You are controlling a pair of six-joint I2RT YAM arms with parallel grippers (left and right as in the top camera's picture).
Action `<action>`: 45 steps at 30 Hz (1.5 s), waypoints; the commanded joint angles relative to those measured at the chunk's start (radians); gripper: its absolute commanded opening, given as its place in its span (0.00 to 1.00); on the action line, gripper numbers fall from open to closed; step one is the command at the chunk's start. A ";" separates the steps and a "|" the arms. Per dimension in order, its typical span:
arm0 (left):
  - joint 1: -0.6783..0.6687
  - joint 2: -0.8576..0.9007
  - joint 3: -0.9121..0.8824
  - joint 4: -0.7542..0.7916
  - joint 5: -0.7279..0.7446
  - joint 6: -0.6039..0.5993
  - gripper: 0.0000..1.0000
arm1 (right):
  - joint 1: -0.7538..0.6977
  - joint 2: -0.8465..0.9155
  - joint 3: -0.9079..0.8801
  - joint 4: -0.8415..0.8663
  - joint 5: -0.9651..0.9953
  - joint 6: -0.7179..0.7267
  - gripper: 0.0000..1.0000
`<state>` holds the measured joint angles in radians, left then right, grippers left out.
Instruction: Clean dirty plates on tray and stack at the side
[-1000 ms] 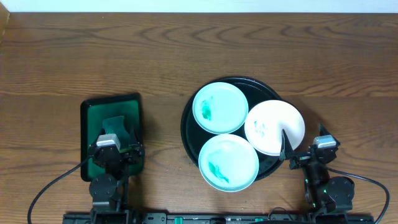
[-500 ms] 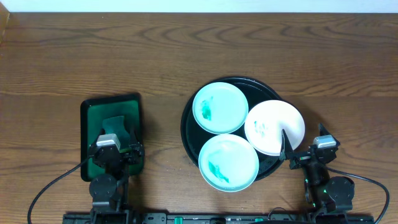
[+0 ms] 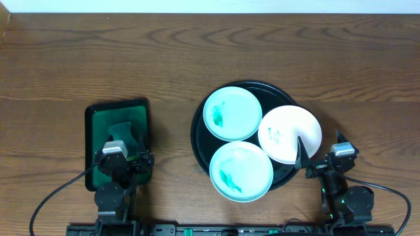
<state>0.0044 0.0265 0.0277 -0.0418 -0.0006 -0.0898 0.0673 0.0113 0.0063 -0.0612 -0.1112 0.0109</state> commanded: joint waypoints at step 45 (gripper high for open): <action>-0.004 1.279 1.239 -1.286 0.203 -0.020 0.83 | -0.008 0.001 -0.001 -0.005 0.010 -0.012 0.99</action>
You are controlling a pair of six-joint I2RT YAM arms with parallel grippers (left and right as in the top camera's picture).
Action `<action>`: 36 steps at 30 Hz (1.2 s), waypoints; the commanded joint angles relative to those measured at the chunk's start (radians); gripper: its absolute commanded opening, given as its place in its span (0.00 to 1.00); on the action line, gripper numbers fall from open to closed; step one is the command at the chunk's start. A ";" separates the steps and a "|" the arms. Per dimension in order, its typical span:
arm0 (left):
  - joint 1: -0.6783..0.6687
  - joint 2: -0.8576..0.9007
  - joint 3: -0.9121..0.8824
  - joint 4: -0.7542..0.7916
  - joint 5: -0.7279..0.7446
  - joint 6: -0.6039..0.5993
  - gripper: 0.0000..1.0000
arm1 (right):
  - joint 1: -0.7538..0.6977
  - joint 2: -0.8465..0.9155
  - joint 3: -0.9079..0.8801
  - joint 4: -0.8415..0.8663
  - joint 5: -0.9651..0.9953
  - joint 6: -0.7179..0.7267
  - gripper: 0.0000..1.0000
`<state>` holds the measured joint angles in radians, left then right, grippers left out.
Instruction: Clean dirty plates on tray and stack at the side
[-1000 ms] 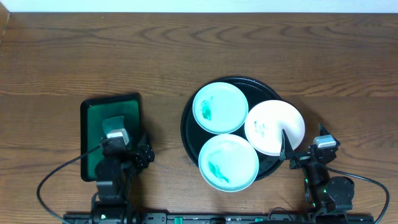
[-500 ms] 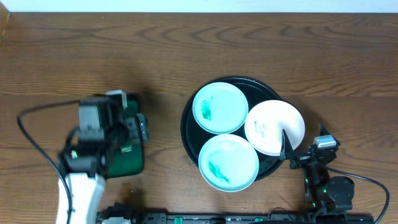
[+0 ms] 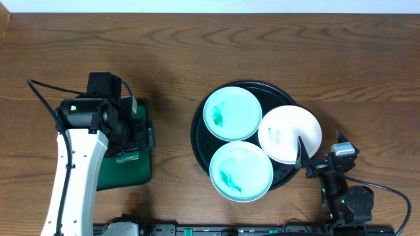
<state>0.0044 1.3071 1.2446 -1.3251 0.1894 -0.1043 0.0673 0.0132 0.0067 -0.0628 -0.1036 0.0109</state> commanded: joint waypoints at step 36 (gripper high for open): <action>-0.004 -0.001 0.022 0.027 0.009 -0.005 0.83 | -0.008 0.087 0.251 -0.133 -0.718 0.503 0.99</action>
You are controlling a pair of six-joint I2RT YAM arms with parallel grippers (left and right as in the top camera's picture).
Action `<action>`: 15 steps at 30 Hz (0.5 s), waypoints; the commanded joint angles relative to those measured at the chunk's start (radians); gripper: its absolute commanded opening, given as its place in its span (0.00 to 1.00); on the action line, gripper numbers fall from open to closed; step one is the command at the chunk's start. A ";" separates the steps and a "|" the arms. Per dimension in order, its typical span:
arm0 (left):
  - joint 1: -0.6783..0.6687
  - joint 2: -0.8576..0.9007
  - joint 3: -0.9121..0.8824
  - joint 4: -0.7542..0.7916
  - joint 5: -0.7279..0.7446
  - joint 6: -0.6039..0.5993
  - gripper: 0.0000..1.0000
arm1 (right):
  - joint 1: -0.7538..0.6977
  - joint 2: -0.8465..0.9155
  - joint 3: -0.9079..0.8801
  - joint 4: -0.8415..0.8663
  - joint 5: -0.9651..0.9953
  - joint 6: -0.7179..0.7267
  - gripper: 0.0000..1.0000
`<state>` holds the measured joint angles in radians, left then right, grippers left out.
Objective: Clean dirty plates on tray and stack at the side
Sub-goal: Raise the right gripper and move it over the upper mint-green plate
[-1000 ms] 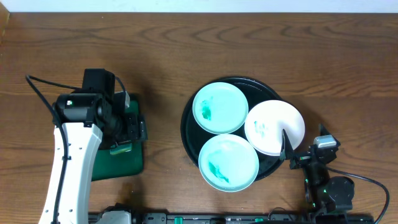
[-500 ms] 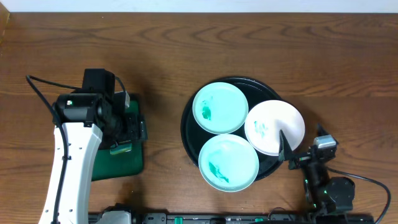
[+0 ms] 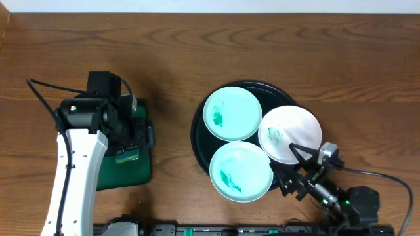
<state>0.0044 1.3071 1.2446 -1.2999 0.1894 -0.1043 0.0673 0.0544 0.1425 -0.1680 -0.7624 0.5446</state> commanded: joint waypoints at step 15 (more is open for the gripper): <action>-0.004 -0.001 0.022 0.011 0.009 -0.005 0.83 | -0.007 0.896 0.872 -0.876 0.221 -0.420 0.99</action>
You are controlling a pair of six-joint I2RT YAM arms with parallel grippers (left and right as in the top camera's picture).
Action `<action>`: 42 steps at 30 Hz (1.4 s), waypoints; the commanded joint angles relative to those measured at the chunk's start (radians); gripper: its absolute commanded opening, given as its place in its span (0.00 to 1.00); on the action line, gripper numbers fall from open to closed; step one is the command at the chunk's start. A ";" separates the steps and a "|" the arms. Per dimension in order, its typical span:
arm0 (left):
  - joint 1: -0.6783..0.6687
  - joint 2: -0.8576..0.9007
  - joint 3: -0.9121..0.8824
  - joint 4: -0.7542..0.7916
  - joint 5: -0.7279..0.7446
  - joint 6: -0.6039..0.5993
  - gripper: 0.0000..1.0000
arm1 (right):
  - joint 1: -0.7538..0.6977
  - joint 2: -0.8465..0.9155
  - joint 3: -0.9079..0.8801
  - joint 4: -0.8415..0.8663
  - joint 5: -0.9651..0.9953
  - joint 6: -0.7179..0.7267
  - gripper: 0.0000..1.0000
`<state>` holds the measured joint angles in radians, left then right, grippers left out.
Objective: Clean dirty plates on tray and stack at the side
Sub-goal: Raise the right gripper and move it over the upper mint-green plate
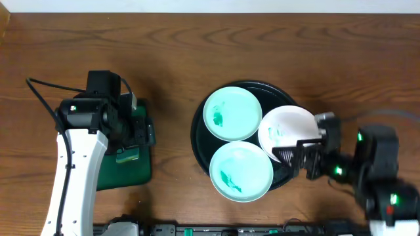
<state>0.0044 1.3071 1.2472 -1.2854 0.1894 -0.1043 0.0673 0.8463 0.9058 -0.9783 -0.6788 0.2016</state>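
Observation:
A black round tray (199,141) holds three plates with green smears: a teal plate (231,114) at the upper left, a second teal plate (241,170) at the front, and a white plate (289,131) on the right. My right gripper (293,155) sits at the white plate's near edge, fingers apart, nothing held. Over a dark green mat (125,172) on the left hovers my left gripper (136,134), pointing down and open. A pale green sponge (128,156) lies on the mat just in front of it.
The wooden table (197,46) stretches bare behind and between the mat and the tray. The left arm's cable (39,98) loops out to the left. The table's front rail runs along the bottom edge.
My right arm has swung out to the right and its gripper now reaches the white plate's near edge from the right side. The left arm and the plates have not moved.
Both arms first sat folded at the front edge, left over the green mat, right beside the tray. Then the left arm stood extended over the mat, above the sponge. The right gripper later pointed at the tray's front, and now sits at the white plate.

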 commanded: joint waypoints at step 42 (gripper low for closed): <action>-0.004 -0.001 0.019 0.014 0.009 -0.005 0.84 | 0.238 0.816 0.489 -0.125 0.401 -0.154 0.99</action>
<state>0.0044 1.3071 1.2480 -1.2716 0.1894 -0.1043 0.2840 1.5887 1.3575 -1.1202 -0.1680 0.1261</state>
